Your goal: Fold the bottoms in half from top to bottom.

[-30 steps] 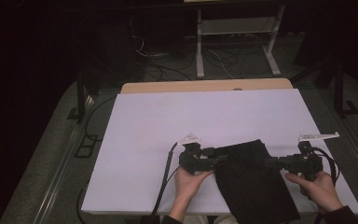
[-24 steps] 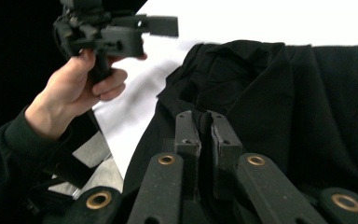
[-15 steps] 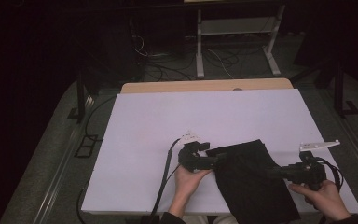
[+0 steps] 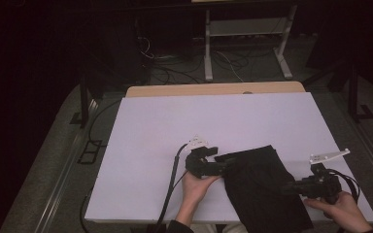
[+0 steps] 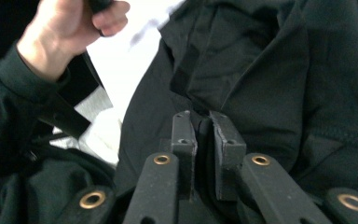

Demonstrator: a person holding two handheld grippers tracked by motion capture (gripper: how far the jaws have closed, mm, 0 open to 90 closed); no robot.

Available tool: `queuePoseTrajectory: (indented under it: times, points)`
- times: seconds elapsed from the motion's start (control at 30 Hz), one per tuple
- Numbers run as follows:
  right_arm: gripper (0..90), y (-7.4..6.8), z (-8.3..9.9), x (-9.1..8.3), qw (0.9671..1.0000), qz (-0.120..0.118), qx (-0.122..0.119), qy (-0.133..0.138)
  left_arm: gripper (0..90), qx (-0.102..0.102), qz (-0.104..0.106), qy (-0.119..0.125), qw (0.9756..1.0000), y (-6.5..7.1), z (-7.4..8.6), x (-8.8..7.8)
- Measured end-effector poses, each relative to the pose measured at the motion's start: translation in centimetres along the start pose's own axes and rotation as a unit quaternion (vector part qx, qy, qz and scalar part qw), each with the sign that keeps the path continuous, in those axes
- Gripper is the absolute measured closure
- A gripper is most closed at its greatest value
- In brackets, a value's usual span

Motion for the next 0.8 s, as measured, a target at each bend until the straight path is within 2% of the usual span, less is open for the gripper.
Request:
queuePoseTrajectory:
  times: [0.13,0.3,0.4,0.5,0.6,0.8]
  points:
    - [74.9,0.1,0.5,0.4,0.9993,0.012,-0.007,-0.034,13.8,0.001,0.001,-0.004,1.0000,0.1,0.1,0.2]
    - [66.7,0.2,0.8,0.8,0.9981,0.021,-0.012,-0.057,13.8,0.002,0.001,-0.007,1.0000,0.1,0.3,0.3]
    - [54.1,0.0,0.5,0.7,0.9985,0.016,-0.014,-0.051,13.8,0.003,0.001,-0.007,1.0000,0.2,0.3,0.3]
    - [45.0,-0.2,-0.1,0.2,0.9989,0.022,-0.019,-0.036,13.8,0.005,0.001,-0.006,1.0000,0.2,0.3,0.2]
    - [41.2,-0.2,-1.0,-0.3,0.9994,0.026,-0.020,-0.011,13.8,0.004,0.000,-0.006,1.0000,0.2,0.2,0.2]
    - [39.6,0.0,-3.1,-1.1,0.9987,0.026,-0.036,0.025,13.7,0.006,0.000,-0.006,1.0000,0.2,0.2,0.1]
Point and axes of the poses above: each handheld gripper's, and its own axes: x roughly forward along the jaws, z roughly out of its underside, y roughly to its right, the point moved 3 cm from there along x, roughly forward along the jaws, and after that the axes turned 2 degrees about -x, right-handed, at the moved point
